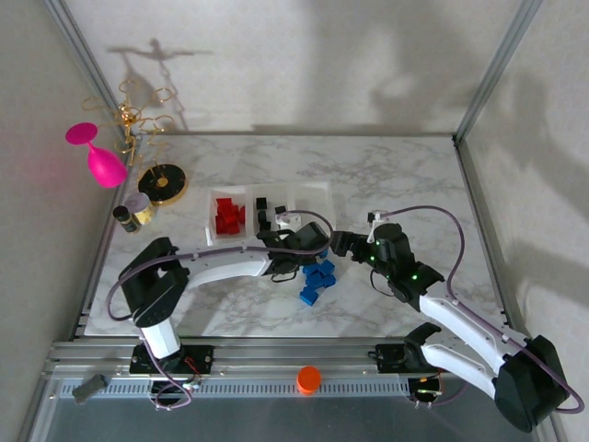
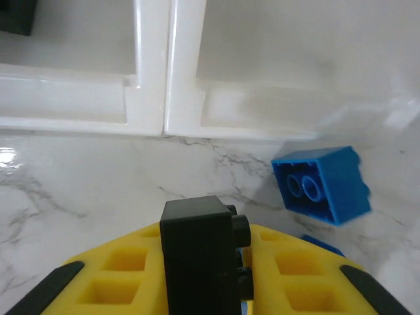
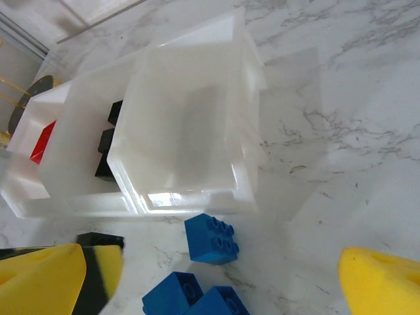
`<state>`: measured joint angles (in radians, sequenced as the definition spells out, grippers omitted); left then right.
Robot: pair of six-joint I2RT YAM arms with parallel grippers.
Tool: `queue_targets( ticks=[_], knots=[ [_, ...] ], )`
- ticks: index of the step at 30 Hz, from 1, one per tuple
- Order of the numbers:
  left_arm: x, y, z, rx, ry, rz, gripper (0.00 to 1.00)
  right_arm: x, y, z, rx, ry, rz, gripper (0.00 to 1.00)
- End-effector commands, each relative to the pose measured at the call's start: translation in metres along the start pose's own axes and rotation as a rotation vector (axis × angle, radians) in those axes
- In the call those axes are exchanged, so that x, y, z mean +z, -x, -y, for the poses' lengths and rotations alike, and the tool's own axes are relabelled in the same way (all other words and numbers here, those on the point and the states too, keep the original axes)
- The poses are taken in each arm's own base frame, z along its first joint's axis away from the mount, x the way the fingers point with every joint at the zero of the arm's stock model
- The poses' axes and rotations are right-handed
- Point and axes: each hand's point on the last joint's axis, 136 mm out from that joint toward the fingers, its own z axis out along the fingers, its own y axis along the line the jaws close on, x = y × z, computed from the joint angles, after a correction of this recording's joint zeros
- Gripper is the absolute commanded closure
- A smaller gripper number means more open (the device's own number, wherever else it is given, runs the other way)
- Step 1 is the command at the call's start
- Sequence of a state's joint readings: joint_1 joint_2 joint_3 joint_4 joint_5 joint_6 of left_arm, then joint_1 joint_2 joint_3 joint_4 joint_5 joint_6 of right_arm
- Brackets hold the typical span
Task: Sort the legos into containers by color
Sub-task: Pick up the lego from the center of the table, then place the lego in the container.
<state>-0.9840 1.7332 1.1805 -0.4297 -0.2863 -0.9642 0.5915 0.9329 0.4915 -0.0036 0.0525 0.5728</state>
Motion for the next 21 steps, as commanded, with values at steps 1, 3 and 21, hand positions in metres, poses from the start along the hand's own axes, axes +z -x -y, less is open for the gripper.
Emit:
queue_targets(
  ticks=[1, 3, 21],
  knots=[
    [-0.024, 0.028, -0.008, 0.012, 0.014, 0.075, 0.76, 0.004, 0.009, -0.008, -0.028, 0.017, 0.008, 0.01],
    [-0.029, 0.046, -0.01, -0.008, 0.021, 0.103, 0.76, 0.01, 0.007, -0.01, -0.029, 0.025, -0.011, 0.01],
    [0.039, 0.126, -0.059, -0.073, 0.204, 0.136, 0.63, 0.04, -0.007, -0.013, -0.06, 0.027, -0.107, 0.01]
  ],
)
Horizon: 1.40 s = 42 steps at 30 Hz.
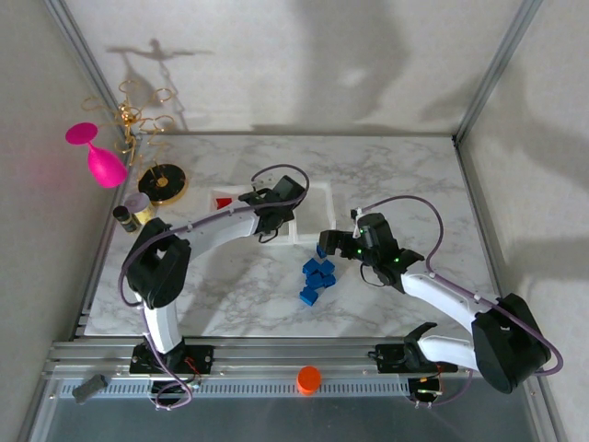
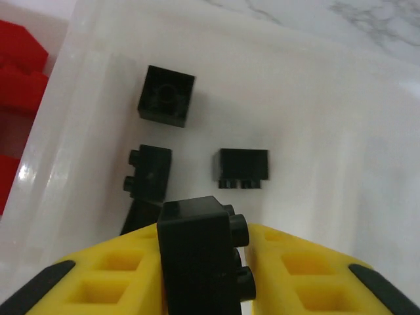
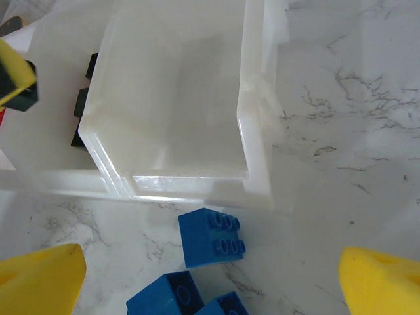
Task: Sort the legos into containers by color
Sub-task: Place the lego in the container, then pick up the lego from the center of the table.
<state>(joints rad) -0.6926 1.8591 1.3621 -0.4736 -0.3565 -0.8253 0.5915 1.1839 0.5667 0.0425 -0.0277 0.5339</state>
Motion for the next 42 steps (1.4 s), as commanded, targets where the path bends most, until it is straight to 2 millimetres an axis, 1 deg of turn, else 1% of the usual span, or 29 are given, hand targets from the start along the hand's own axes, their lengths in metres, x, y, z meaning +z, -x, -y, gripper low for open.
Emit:
queue_targets(
  ticks=[1, 4, 8, 12, 14, 15, 19, 21, 22, 23, 25, 29, 33, 37, 39, 42],
  knots=[
    [-0.003, 0.011, 0.005, 0.03, -0.001, 0.011, 0.59, -0.003, 0.016, -0.008, -0.028, 0.02, 0.047, 0.01],
    [-0.012, 0.016, 0.011, 0.035, -0.034, 0.012, 0.49, -0.002, 0.014, -0.004, -0.031, -0.002, 0.04, 0.01],
    [-0.031, 0.025, 0.012, 0.028, -0.076, 0.035, 0.45, 0.0, 0.017, -0.007, -0.053, -0.002, 0.029, 0.01],
    [-0.056, 0.023, 0.01, 0.031, -0.125, 0.051, 0.4, 0.001, 0.021, -0.002, -0.072, -0.06, 0.016, 0.01],
    [-0.069, 0.018, 0.008, 0.038, -0.151, 0.061, 0.36, 0.004, 0.022, -0.004, -0.102, -0.079, -0.002, 0.02],
    [-0.078, 0.015, 0.009, 0.042, -0.176, 0.069, 0.33, 0.005, 0.021, -0.004, -0.12, -0.091, -0.009, 0.03],
    [-0.104, 0.002, 0.001, 0.051, -0.242, 0.091, 0.1, 0.007, 0.02, -0.007, -0.184, -0.154, -0.04, 0.05],
    [-0.115, -0.002, -0.007, 0.04, -0.265, 0.11, 0.03, 0.009, 0.016, -0.01, -0.218, -0.175, -0.062, 0.06],
    [-0.12, -0.005, -0.012, 0.037, -0.277, 0.118, 0.01, 0.01, 0.015, -0.008, -0.231, -0.194, -0.069, 0.07],
    [-0.123, -0.008, -0.016, 0.036, -0.286, 0.125, 0.0, 0.011, 0.01, -0.012, -0.249, -0.2, -0.083, 0.08],
    [-0.129, -0.013, -0.028, 0.025, -0.299, 0.137, 0.0, 0.014, 0.004, -0.012, -0.267, -0.222, -0.105, 0.11],
    [-0.136, -0.028, -0.04, 0.032, -0.353, 0.14, 0.0, 0.02, -0.006, -0.016, -0.288, -0.238, -0.139, 0.17],
    [-0.137, -0.046, -0.043, 0.058, -0.416, 0.134, 0.0, 0.03, -0.014, -0.013, -0.286, -0.254, -0.164, 0.26],
    [-0.134, -0.06, -0.046, 0.091, -0.429, 0.13, 0.0, 0.042, -0.021, -0.012, -0.289, -0.265, -0.188, 0.35],
    [-0.132, -0.064, -0.048, 0.091, -0.43, 0.129, 0.0, 0.048, -0.024, -0.011, -0.292, -0.27, -0.199, 0.39],
    [-0.134, -0.064, -0.046, 0.088, -0.442, 0.133, 0.0, 0.055, -0.026, -0.011, -0.292, -0.274, -0.207, 0.42]
  ],
)
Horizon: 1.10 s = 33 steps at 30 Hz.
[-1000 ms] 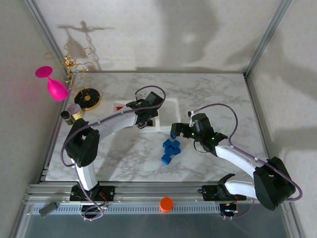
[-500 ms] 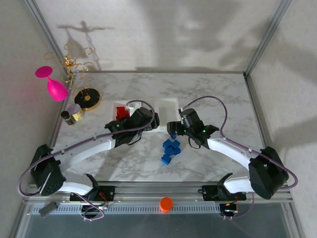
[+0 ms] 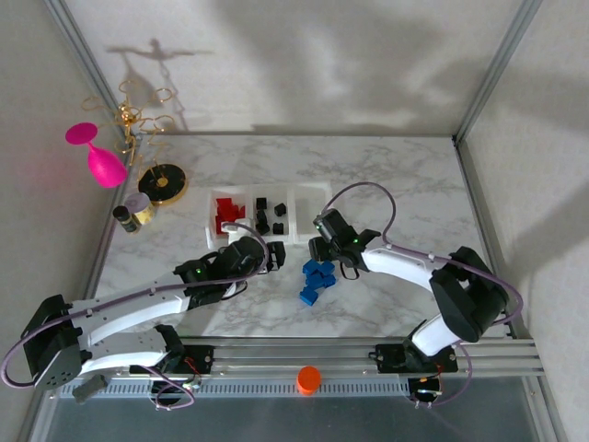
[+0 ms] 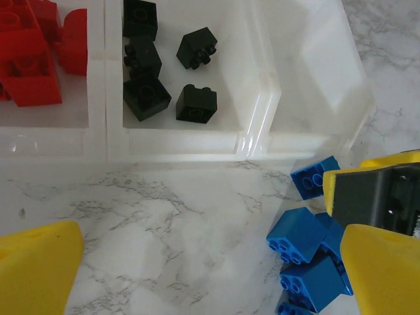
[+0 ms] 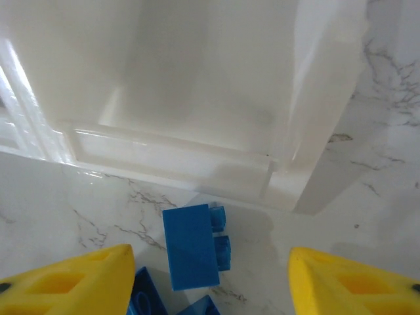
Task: Sort the legos into containers by color
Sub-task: Pick up the lego from the center of the table.
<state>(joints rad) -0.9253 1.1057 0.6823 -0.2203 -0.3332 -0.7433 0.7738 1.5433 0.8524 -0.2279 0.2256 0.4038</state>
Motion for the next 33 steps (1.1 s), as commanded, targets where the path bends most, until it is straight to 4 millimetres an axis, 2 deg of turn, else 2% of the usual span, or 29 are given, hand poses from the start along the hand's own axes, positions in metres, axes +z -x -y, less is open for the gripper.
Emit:
queue_targets(
  ticks=[1, 12, 17, 22, 26, 33],
  knots=[
    [-0.004, 0.007, 0.008, -0.005, -0.04, 0.039, 0.0, 0.003, 0.01, -0.006, -0.003, -0.008, 0.023, 0.43],
    [0.001, 0.005, 0.009, 0.0, -0.03, 0.043, 0.0, 0.015, 0.006, -0.008, -0.005, -0.01, 0.015, 0.6],
    [0.002, 0.005, 0.01, -0.002, -0.032, 0.041, 0.01, 0.012, 0.009, -0.011, -0.014, -0.003, 0.021, 0.68],
    [-0.001, 0.008, 0.013, -0.01, -0.044, 0.039, 0.0, 0.0, 0.013, -0.013, -0.007, 0.013, 0.037, 0.77],
    [-0.007, 0.014, 0.014, -0.013, -0.056, 0.059, 0.0, -0.016, 0.019, -0.012, -0.002, 0.02, 0.068, 0.78],
    [-0.018, 0.039, 0.026, -0.008, -0.083, 0.113, 0.0, -0.043, 0.054, -0.017, -0.014, 0.037, 0.163, 0.77]
  ],
)
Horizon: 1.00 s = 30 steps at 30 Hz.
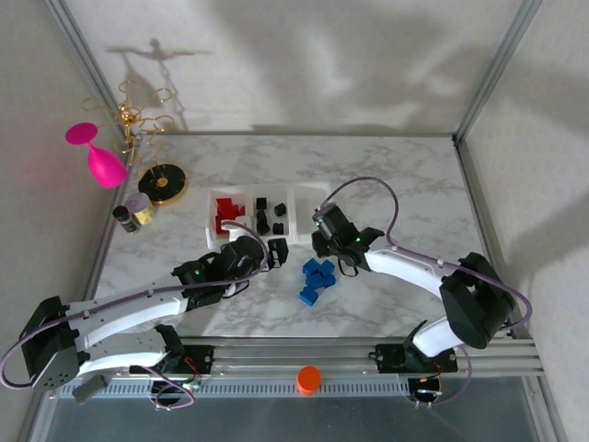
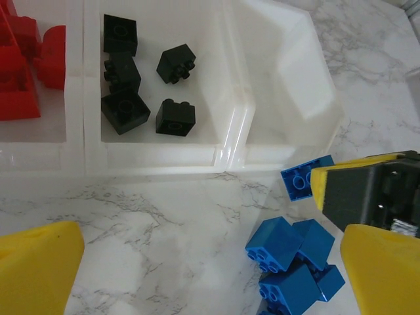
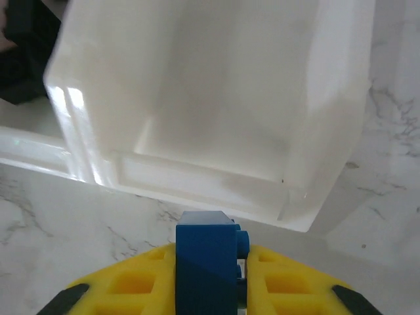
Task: Sort the legos into containers by color
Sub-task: Pick up the lego from the center of the table, then place the lego in the container.
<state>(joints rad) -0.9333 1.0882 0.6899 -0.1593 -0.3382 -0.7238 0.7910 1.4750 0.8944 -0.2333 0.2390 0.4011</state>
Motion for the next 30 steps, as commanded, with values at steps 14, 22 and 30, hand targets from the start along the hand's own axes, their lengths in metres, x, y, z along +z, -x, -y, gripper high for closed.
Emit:
queue_targets(
  ticks=[14, 22, 30],
  knots=[
    [0.003, 0.071, 0.007, -0.035, 0.019, 0.123, 0.0, 0.036, 0.099, 0.0, -0.061, -0.144, 0.155, 0.76],
    [0.011, 0.074, -0.002, -0.032, 0.051, 0.128, 0.0, 0.076, 0.122, 0.008, -0.059, -0.179, 0.163, 0.77],
    [0.008, 0.075, -0.004, -0.028, 0.051, 0.127, 0.0, 0.083, 0.133, 0.006, -0.061, -0.183, 0.179, 0.69]
  ],
)
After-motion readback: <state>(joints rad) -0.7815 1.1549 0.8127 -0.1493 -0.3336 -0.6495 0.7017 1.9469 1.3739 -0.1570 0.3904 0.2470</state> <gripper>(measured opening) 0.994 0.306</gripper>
